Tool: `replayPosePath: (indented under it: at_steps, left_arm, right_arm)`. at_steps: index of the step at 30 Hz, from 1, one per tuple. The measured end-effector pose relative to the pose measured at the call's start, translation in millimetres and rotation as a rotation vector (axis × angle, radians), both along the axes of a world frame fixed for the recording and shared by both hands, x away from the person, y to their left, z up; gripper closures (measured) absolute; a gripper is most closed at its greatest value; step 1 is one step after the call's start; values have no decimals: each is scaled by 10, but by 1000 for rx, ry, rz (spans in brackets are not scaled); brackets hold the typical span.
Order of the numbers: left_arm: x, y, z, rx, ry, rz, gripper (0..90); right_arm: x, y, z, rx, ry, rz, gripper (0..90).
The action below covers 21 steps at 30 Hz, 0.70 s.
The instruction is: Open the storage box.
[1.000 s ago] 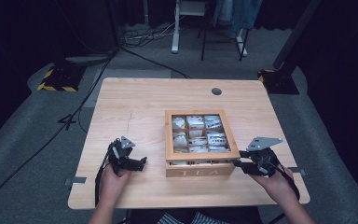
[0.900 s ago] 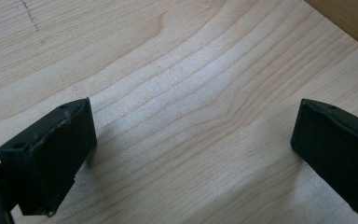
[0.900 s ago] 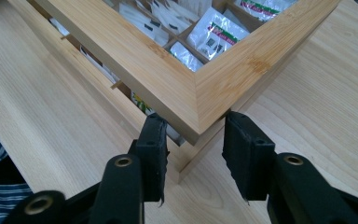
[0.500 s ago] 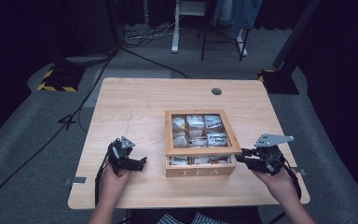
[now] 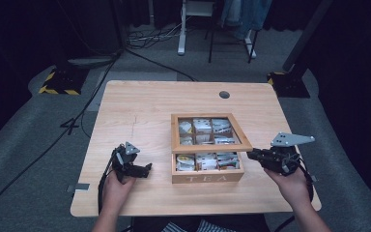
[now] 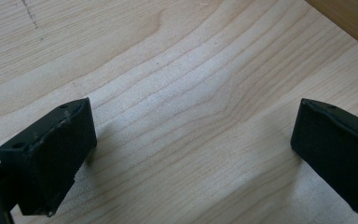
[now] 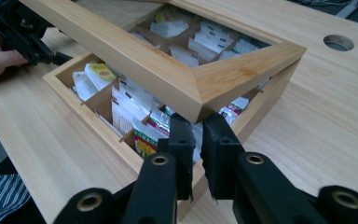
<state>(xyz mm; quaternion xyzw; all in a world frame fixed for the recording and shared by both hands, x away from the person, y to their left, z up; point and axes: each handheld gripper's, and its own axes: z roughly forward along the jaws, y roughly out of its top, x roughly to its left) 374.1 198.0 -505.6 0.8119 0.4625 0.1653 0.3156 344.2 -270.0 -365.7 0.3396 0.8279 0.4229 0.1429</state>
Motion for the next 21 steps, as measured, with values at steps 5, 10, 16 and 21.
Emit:
replayPosePath:
  at_steps: [5,10,16,21]
  left_arm:
    - [-1,3,3,5,1,-2,6]
    - [6,-1,0,-1,1,-2,3]
    - [10,-3,1,0,3,-1,3]
    - [10,-4,1,-1,2,0,3]
  right_arm:
    - [29,2,61,22,-15,-7,866]
    - [55,7,112,33,-35,-15,896]
    - [92,14,158,74,-54,-23,899]
    - [117,47,201,85,-90,-38,899]
